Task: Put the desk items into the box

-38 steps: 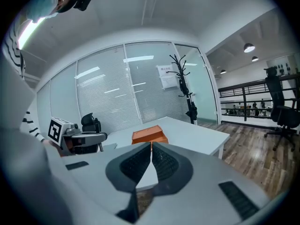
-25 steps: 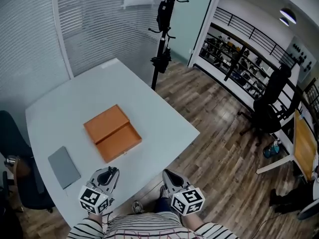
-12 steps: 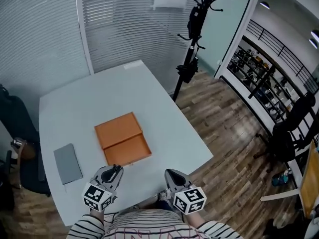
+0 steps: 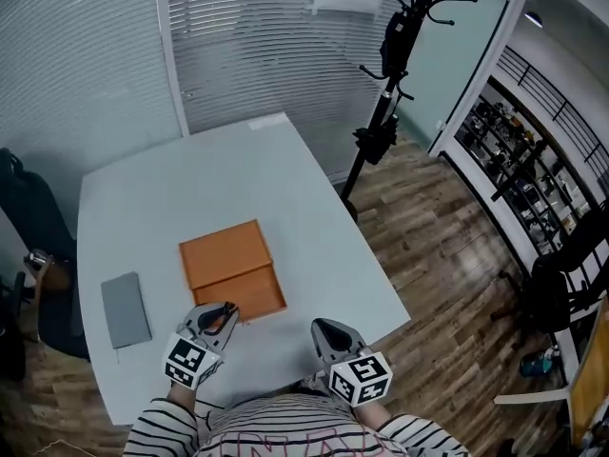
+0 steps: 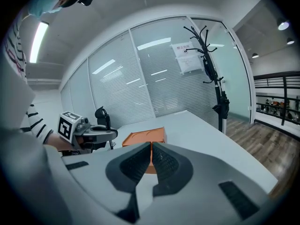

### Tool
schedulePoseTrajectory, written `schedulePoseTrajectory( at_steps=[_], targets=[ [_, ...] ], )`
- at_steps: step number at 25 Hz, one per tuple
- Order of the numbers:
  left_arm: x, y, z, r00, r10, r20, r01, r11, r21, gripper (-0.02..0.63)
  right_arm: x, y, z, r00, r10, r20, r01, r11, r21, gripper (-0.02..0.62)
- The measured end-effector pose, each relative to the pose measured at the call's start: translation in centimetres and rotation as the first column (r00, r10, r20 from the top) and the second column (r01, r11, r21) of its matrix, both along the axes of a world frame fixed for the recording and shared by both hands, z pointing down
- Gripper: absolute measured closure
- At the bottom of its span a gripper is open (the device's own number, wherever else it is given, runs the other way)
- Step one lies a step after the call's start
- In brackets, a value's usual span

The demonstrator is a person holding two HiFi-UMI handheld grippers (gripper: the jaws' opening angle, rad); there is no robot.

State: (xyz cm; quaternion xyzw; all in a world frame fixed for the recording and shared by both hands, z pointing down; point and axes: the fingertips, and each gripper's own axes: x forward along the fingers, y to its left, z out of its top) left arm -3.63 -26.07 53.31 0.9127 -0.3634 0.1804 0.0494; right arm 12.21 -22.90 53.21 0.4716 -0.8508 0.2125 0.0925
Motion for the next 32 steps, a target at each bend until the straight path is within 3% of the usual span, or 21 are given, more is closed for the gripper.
schedulePoseTrajectory(
  at_steps=[15,32],
  targets=[
    [2.3,-4.6,5.1,0.991,0.033,0.129,-0.024,0.997,-0.072,0.563,2.2,-2.1,0.9,1.000,-0.024,0.019,0.024,1.000,-0.007,0.568],
    [2.7,-7.0,12.3,0.964,0.078,0.254,-0.005,0.961,-0.276,0.563,3.5,-1.4,2.0,0.999,-0.023,0.039,0.024,0.999,-0.026,0.568]
  ],
)
